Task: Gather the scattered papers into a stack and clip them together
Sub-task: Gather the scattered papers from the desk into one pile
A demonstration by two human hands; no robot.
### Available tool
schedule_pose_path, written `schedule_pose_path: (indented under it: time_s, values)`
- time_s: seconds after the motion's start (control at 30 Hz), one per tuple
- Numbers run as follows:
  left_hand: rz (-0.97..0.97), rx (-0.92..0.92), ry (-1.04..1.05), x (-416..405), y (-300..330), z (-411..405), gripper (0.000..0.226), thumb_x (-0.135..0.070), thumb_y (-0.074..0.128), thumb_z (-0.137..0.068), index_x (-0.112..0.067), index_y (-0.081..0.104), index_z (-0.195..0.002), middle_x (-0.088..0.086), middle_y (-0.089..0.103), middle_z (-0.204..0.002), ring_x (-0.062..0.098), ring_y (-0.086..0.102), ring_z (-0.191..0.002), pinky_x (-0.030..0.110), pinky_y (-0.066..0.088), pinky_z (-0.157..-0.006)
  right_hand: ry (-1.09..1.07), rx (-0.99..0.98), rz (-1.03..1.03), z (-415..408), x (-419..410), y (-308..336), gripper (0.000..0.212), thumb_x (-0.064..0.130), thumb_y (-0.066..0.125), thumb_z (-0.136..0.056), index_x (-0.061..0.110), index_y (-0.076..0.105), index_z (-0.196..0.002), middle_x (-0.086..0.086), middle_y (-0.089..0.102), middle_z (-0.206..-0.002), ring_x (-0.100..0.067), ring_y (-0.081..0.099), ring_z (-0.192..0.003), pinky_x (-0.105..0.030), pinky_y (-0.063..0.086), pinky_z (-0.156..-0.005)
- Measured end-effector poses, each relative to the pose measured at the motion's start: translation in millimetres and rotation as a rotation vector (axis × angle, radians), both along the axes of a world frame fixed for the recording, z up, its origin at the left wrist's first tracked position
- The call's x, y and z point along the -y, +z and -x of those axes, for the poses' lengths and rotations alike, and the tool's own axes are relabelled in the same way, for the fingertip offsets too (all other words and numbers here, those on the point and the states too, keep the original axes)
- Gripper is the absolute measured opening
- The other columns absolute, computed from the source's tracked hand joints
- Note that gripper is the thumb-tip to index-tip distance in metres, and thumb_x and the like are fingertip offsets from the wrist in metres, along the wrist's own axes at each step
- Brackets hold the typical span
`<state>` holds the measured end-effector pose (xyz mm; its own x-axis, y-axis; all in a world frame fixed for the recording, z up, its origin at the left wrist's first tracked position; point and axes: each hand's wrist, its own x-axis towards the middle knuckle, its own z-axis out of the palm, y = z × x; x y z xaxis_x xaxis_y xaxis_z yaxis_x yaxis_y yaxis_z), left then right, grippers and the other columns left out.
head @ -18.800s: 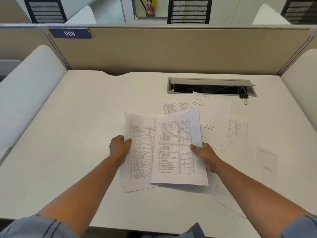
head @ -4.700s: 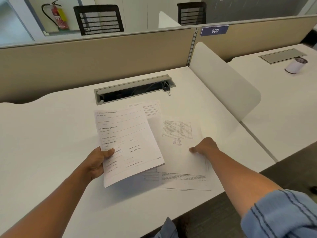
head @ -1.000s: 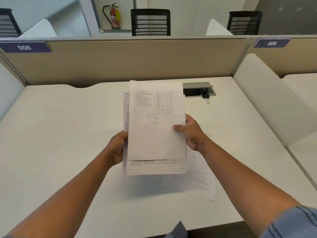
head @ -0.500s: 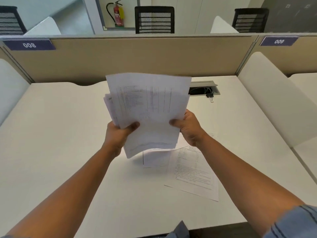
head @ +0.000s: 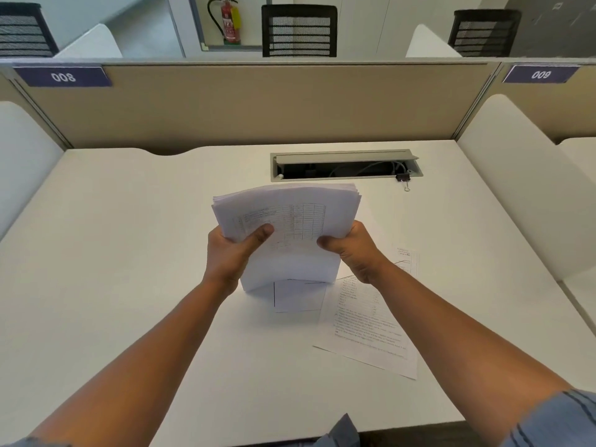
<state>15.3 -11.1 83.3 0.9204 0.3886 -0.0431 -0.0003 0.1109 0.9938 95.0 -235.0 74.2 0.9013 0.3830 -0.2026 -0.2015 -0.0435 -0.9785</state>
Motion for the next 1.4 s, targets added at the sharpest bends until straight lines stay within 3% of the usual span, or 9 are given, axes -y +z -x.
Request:
schedule_pose_path:
  time_s: [0.2,0.5,0.73,0.87,1.07,1.13,1.2,1.33,1.4]
  values:
    - [-0.021,-0.056,-0.006,2.2,-4.7,-1.6,0.038,-0.025,0.091,-0.069,-0.028,0.076,-0.103,-0.008,0.078,-0.101,0.016,0.074,-0.093,0.040,0.064,-0.080,0.012,-0.022,0.016,3.4,-2.6,-3.9,0.039,-0.009,0.073,-0.082,0.022,0.072,-0.106,-0.014,0.071,-0.114,-0.034,0.065,-0.112,-0.054,0.056,-0.099]
    - [-0.066,-0.133,-0.164,-16.1,-21.8,1.6,0.048,-0.013,0.093,-0.069,-0.033,0.076,-0.109,0.001,0.076,-0.113,0.026,0.070,-0.108,0.057,0.058,-0.092,0.073,-0.029,0.119,2.7,-6.1,-22.5,0.040,-0.006,0.072,-0.085,0.022,0.070,-0.114,-0.013,0.071,-0.119,-0.030,0.066,-0.113,-0.050,0.056,-0.100]
    - [-0.069,-0.180,-0.198,-23.6,-37.0,2.3,0.039,-0.003,0.085,-0.080,-0.030,0.077,-0.108,0.002,0.077,-0.112,0.026,0.071,-0.109,0.057,0.055,-0.099,0.067,-0.068,0.120,1.9,-9.2,-34.6,0.040,-0.004,0.072,-0.086,0.019,0.072,-0.119,-0.009,0.073,-0.119,-0.029,0.067,-0.113,-0.051,0.055,-0.101]
    - [-0.029,-0.234,-0.264,-29.7,-44.0,4.0,0.042,-0.018,0.080,-0.083,-0.021,0.070,-0.124,0.003,0.074,-0.123,0.026,0.069,-0.117,0.054,0.051,-0.105,0.033,-0.104,0.145,-2.5,-12.5,-38.0,0.041,0.004,0.075,-0.088,0.012,0.067,-0.127,-0.007,0.072,-0.121,-0.027,0.068,-0.113,-0.051,0.053,-0.104]
    - [-0.079,-0.323,-0.176,-44.3,-45.6,-6.1,0.026,-0.011,0.071,-0.095,-0.012,0.071,-0.120,0.005,0.077,-0.114,0.026,0.074,-0.106,0.050,0.056,-0.098,0.102,-0.169,0.090,-9.1,-9.8,-34.9,0.034,0.006,0.075,-0.090,0.013,0.069,-0.122,-0.005,0.076,-0.118,-0.025,0.073,-0.106,-0.042,0.060,-0.090]
    - [-0.133,-0.391,-0.138,-53.6,-53.8,-7.2,0.029,-0.014,0.073,-0.094,-0.009,0.069,-0.123,0.007,0.076,-0.113,0.028,0.073,-0.103,0.052,0.057,-0.097,0.090,-0.143,0.181,-11.9,2.2,-37.2,0.032,0.016,0.078,-0.089,0.016,0.069,-0.121,0.001,0.075,-0.112,-0.018,0.072,-0.097,-0.031,0.055,-0.078]
    - [-0.197,-0.466,-0.114,-63.0,-63.5,-5.9,0.034,-0.015,0.073,-0.094,-0.006,0.067,-0.126,0.010,0.075,-0.112,0.031,0.072,-0.100,0.053,0.057,-0.095,-0.034,-0.066,0.333,-18.1,20.6,-49.4,0.040,0.023,0.081,-0.087,0.017,0.066,-0.124,0.000,0.069,-0.114,-0.018,0.067,-0.100,-0.026,0.050,-0.077]
    - [-0.193,-0.567,-0.080,-77.6,-81.9,0.2,0.036,-0.012,0.071,-0.094,-0.004,0.064,-0.129,0.013,0.073,-0.114,0.033,0.071,-0.099,0.050,0.058,-0.092,-0.300,-0.004,0.756,-38.1,56.2,-76.1,0.067,0.029,0.080,-0.084,0.013,0.053,-0.142,-0.008,0.052,-0.142,-0.028,0.055,-0.125,-0.039,0.049,-0.096]
    - [-0.176,-0.614,-0.069,-84.4,-89.5,3.1,0.040,-0.010,0.071,-0.094,-0.005,0.062,-0.132,0.015,0.072,-0.118,0.034,0.070,-0.102,0.051,0.058,-0.093,-0.338,-0.029,0.945,-48.9,66.9,-81.6,0.069,0.038,0.079,-0.080,0.010,0.053,-0.138,-0.011,0.048,-0.142,-0.035,0.051,-0.127,-0.046,0.050,-0.097]
